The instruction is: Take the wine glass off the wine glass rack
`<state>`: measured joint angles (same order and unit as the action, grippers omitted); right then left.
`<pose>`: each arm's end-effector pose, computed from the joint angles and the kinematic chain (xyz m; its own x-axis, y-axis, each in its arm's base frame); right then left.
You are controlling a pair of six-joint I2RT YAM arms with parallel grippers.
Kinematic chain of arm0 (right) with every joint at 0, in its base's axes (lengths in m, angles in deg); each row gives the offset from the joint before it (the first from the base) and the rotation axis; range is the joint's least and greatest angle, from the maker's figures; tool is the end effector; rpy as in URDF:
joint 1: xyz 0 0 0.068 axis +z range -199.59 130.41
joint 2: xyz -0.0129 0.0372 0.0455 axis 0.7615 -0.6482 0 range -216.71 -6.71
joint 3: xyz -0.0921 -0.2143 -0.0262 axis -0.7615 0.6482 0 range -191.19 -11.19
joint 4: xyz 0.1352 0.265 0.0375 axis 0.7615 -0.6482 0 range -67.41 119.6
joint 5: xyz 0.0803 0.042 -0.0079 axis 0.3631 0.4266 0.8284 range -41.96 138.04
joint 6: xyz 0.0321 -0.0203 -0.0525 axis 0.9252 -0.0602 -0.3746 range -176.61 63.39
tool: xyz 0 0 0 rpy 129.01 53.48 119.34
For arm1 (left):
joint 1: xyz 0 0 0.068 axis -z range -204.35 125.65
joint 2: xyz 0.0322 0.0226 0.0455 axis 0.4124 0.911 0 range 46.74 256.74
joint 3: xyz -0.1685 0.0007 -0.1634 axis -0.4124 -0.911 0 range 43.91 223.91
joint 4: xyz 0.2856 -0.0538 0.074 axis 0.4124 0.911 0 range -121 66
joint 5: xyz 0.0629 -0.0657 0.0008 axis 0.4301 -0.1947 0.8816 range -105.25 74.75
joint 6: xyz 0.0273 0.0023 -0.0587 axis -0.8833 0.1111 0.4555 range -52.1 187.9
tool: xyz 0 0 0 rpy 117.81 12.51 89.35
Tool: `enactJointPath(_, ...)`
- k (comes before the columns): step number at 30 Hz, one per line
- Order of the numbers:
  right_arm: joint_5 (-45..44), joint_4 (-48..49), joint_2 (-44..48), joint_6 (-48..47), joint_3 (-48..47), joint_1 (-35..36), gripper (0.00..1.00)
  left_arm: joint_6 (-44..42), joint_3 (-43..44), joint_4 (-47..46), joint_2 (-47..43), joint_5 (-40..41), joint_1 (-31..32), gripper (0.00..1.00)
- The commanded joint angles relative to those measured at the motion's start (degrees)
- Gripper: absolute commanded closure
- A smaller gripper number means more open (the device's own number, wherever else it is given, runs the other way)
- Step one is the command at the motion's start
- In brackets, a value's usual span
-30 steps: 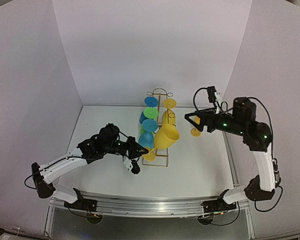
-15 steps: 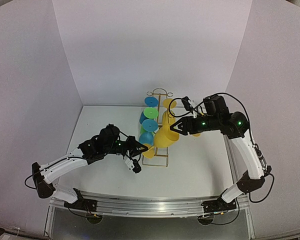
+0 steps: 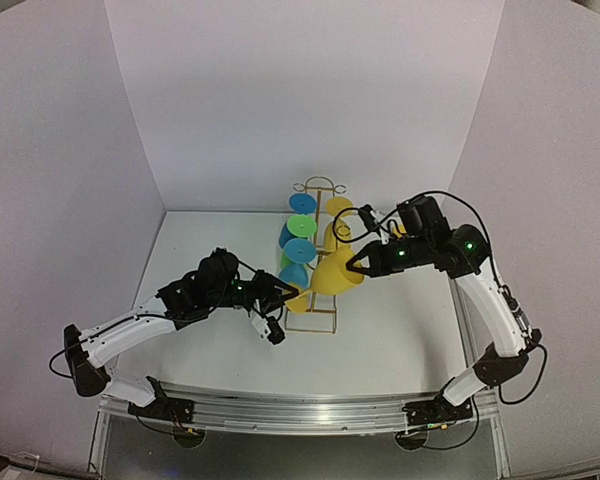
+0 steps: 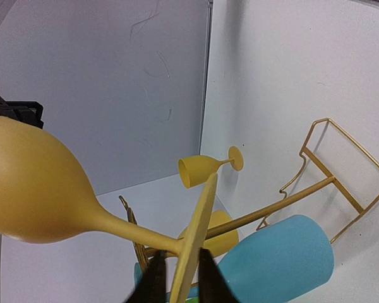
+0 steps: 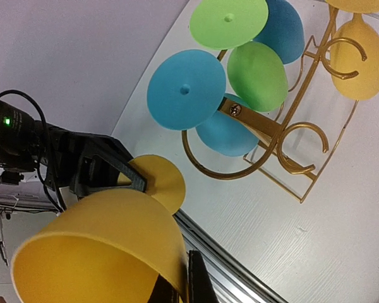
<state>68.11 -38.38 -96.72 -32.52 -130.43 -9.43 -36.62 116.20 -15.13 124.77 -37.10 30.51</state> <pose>0.2446 0.2293 0.4537 -0.7674 -0.1460 -0.6244 -0.5446 0.6624 0.5144 0.2011 -0.3186 0.3196 0.9807 0.1677 0.1004 -0.0350 -0.3545 0.9344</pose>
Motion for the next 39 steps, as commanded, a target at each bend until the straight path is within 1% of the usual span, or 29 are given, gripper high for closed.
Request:
enactJointPath(1,-5.21,1.06,5.05,1.75,-1.9,0.03,1.0,3.53,-2.04,-4.69,-2.04,-1.63,0.32,0.4)
enactJointPath(2,-6.3,1.1,5.88,2.24,-2.58,-0.23,1.0,3.99,-2.79,-4.99,-2.58,-1.93,0.32,0.27)
enactJointPath(3,-7.07,1.14,6.59,2.73,-3.59,-0.56,1.0,4.33,-3.59,-5.21,-3.25,-2.23,0.33,0.19)
enactJointPath(7,-10.48,1.83,9.0,4.24,-11.16,-0.88,1.0,6.21,-7.17,-6.12,-5.88,-2.27,0.32,0.05)
enactJointPath(8,-13.87,1.96,9.74,5.05,-12.2,-0.88,1.0,7.5,-7.87,-6.66,-6.35,-2.05,0.35,0.02)
enactJointPath(9,-18.61,2.06,10.69,5.92,-12.78,-0.87,1.0,8.81,-8.4,-7.12,-6.69,-1.71,0.36,0.01)
enactJointPath(10,-25.26,2.12,12.02,6.76,-12.56,-0.84,1.0,10.04,-8.62,-7.36,-6.83,-1.17,0.34,0.0)
enactJointPath(13,-42.65,2.13,16.01,6.27,-8.44,-0.85,1.0,12.6,-8.6,-6.45,-7.24,-0.08,0.34,0.0)
enactJointPath(14,-47.02,2.15,17.1,5.75,-6.84,-0.86,1.0,13.55,-8.69,-6.15,-7.5,0.14,0.34,0.01)
enactJointPath(16,-52.87,2.3,18.64,5.07,-4.03,-0.88,1.0,14.93,-8.92,-5.75,-7.96,0.73,0.45,0.01)
enactJointPath(20,-58.6,1.14,19.18,3.11,-0.44,-0.87,1.0,18.37,-9.19,-4.85,-9.03,2.47,0.51,0.01)
enactJointPath(21,-61.69,-0.22,18.78,2.5,0.57,-0.86,1.0,20.26,-9.16,-4.79,-9.33,2.73,0.51,0.01)
enactJointPath(23,-66.86,-6.07,16.55,1.55,1.45,-1.28,1.0,24.58,-9.02,-5.12,-9.63,3.49,0.5,0.01)
enactJointPath(24,-67.71,-9.3,14.61,1.44,1.4,-2.32,1.0,27.52,-8.83,-5.22,-9.71,3.91,0.5,0.01)
enactJointPath(25,-64.52,-12.75,12.65,1.93,0.63,-5.11,1.0,30.06,-8.47,-5.42,-9.73,4.45,0.5,0.01)
enactJointPath(27,-54.23,-16.23,8.81,2.63,1.3,-11.94,1.0,37.96,-7.09,-5.4,-9.54,5.53,0.5,0.01)
enactJointPath(29,-46.81,-15.5,7.38,2.48,5.27,-16.0,1.0,44.99,-5.38,-5.08,-9.09,6.5,0.5,0.01)
enactJointPath(31,-42.15,-12.14,6.94,2.27,10.9,-17.56,1.0,49.88,-4.53,-4.99,-9.16,7.16,0.52,0.01)
enactJointPath(36,-36.38,-3.15,5.67,1.02,24.37,-21.16,1.0,53.85,-5.46,-4.76,-10.41,7.91,0.53,0.01)
enactJointPath(39,-34.27,2.96,4.87,0.34,29.58,-22.16,1.0,54.26,-5.75,-4.88,-10.88,8.4,0.48,0.01)
